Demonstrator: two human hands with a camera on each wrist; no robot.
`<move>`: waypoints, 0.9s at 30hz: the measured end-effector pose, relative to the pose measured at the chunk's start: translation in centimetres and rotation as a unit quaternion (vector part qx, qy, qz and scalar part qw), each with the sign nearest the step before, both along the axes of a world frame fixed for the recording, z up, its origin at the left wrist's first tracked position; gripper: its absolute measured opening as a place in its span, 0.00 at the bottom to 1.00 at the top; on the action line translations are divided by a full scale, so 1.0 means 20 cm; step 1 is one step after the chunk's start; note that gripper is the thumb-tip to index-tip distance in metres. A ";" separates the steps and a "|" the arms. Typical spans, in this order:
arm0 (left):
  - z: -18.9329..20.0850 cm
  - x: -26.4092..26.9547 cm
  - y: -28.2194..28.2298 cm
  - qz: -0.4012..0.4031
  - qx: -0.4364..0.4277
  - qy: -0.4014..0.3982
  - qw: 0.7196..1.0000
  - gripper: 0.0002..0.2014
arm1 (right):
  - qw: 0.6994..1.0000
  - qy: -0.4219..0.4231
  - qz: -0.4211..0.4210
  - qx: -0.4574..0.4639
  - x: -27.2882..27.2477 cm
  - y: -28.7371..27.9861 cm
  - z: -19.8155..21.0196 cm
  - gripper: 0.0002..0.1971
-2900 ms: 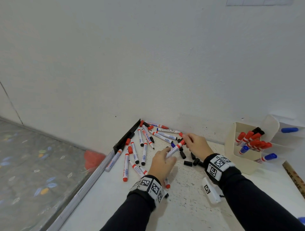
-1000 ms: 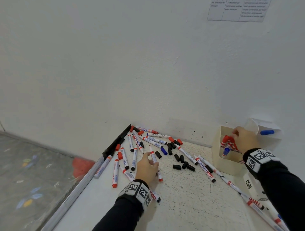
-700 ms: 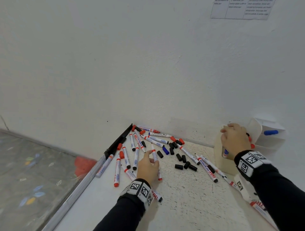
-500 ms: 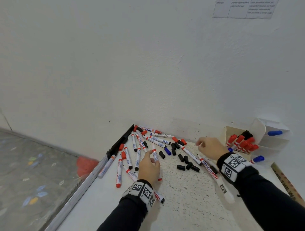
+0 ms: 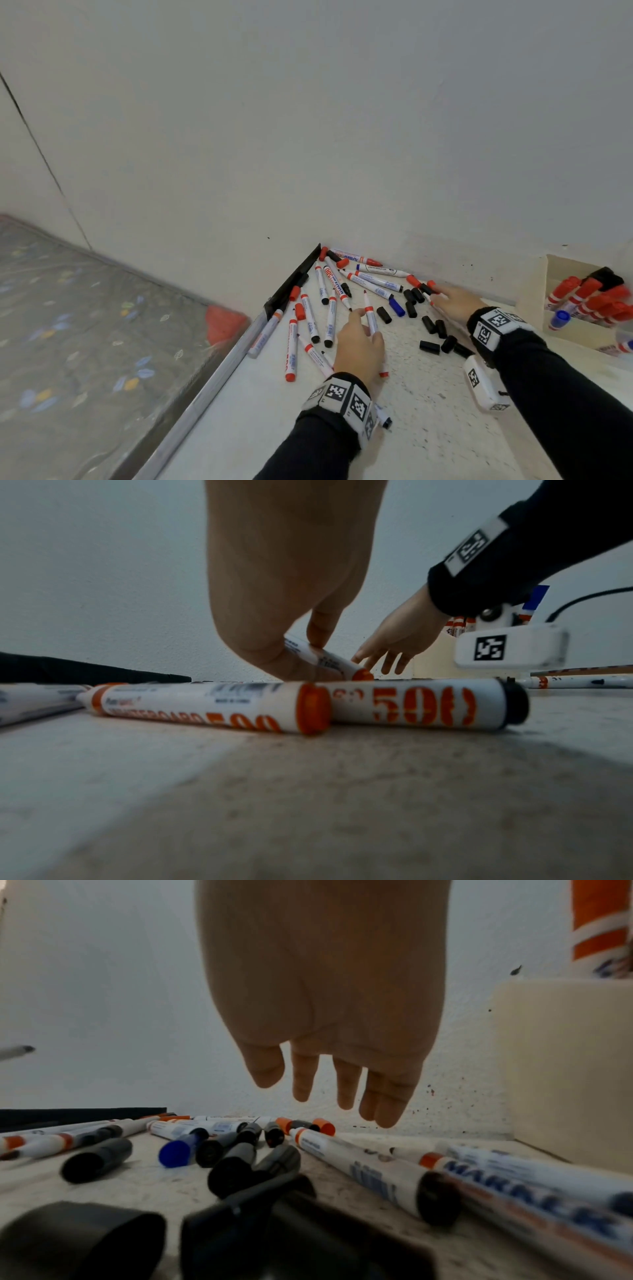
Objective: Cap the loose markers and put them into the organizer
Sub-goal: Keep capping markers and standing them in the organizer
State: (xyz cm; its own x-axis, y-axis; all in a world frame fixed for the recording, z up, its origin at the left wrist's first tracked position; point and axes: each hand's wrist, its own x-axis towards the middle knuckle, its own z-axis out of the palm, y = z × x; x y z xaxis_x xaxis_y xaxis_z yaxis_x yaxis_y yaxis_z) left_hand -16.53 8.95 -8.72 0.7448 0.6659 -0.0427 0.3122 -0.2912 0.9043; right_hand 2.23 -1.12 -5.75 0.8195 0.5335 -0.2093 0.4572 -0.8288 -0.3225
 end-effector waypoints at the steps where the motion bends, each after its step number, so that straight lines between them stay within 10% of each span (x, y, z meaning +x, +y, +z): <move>1: -0.01 0.01 0.00 0.004 -0.001 0.000 1.000 0.24 | 1.000 -0.002 0.006 -0.003 0.02 0.03 0.00 0.21; 14: -0.06 0.03 0.00 0.009 0.001 -0.003 1.000 0.24 | 0.999 0.005 -0.046 -0.005 0.10 0.13 -0.03 0.19; 21: -0.02 0.01 0.00 -0.010 0.012 -0.004 1.000 0.21 | 0.963 -0.069 -0.122 0.232 0.07 0.05 0.05 0.04; 27: -0.01 0.02 0.00 -0.041 0.042 -0.011 0.998 0.20 | 0.948 -0.036 -0.064 0.309 -0.08 -0.01 0.14 0.13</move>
State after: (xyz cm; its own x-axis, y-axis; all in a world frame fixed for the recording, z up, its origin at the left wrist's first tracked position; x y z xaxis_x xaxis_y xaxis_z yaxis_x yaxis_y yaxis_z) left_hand -16.18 8.88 -8.87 0.7976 0.6026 0.0271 0.2648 -0.3901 0.8819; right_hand 0.57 -1.40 -2.95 0.8862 0.4310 0.1699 0.4051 -0.5429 -0.7356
